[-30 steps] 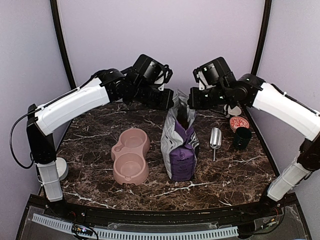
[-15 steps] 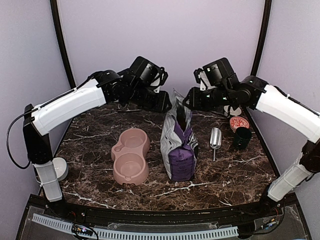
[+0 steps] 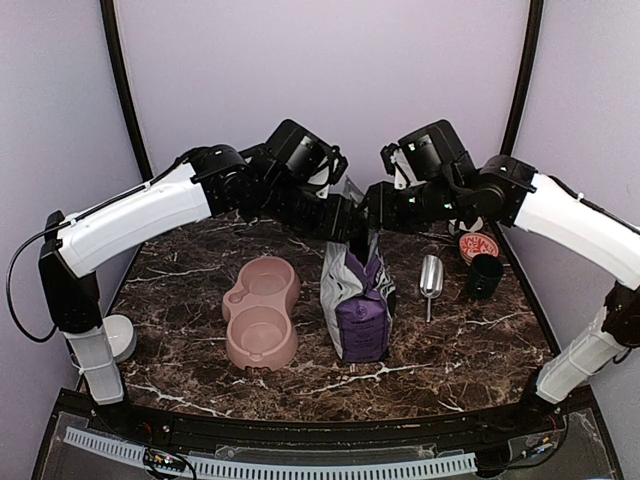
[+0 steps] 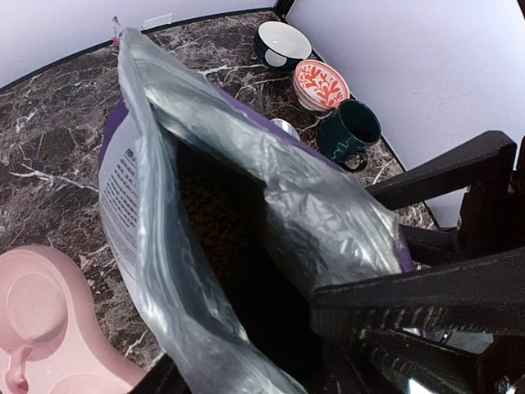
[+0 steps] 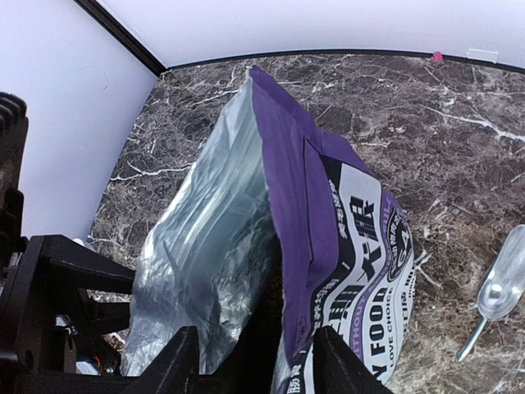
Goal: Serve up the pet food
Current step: Open the seal of the pet food bag.
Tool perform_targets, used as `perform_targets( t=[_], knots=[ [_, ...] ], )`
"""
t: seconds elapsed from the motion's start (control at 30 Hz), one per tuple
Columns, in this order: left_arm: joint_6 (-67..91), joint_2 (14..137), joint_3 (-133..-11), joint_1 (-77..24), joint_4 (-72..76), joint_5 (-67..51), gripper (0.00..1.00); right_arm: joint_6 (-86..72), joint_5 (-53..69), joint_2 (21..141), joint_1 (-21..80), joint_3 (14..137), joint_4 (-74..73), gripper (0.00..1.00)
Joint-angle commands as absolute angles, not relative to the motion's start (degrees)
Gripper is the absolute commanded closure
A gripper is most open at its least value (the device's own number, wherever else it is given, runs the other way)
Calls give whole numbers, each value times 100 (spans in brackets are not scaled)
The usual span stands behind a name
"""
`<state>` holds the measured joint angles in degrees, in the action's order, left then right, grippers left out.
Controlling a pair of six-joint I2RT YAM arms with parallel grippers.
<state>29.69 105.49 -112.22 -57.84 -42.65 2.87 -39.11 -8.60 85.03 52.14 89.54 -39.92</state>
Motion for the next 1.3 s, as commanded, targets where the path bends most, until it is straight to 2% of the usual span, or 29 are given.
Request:
perform_targets(
  t=[0.0, 0.33, 0.5, 0.67, 0.8, 0.93, 1.0, 1.07, 1.27],
  knots=[
    [3159, 10251, -11122, -5974, -4589, 211, 47, -4139, -931, 8294, 5454, 8848, -3994, 54],
    [3421, 10109, -11124, -6280, -4878, 511, 52, -4464, -1294, 8173, 5905, 8798, -4284, 60],
    [3486, 10098, -11117, -6376, -4897, 608, 54, -4623, -1466, 8094, 6028, 8772, -4516, 51],
    [3490, 10107, -11112, -6398, -4816, 632, 59, -4759, -1618, 8040, 6086, 8746, -4718, 47],
    [3451, 10132, -11108, -6398, -4720, 635, 69, -4748, -1454, 8038, 6093, 8699, -4606, 59],
    [3429, 10192, -11106, -6398, -4626, 597, 86, -4711, -1221, 8109, 6100, 8644, -4378, 78],
    [3429, 10213, -11104, -6398, -4598, 626, 94, -4703, -1215, 8146, 6100, 8640, -4339, 91],
    [3439, 10215, -11115, -6398, -4603, 681, 100, -4677, -1281, 8165, 6099, 8640, -4333, 100],
    [3452, 10235, -11314, -6394, -4993, 1144, 100, -4430, -1857, 8254, 6077, 8996, -4784, 100]
  ],
)
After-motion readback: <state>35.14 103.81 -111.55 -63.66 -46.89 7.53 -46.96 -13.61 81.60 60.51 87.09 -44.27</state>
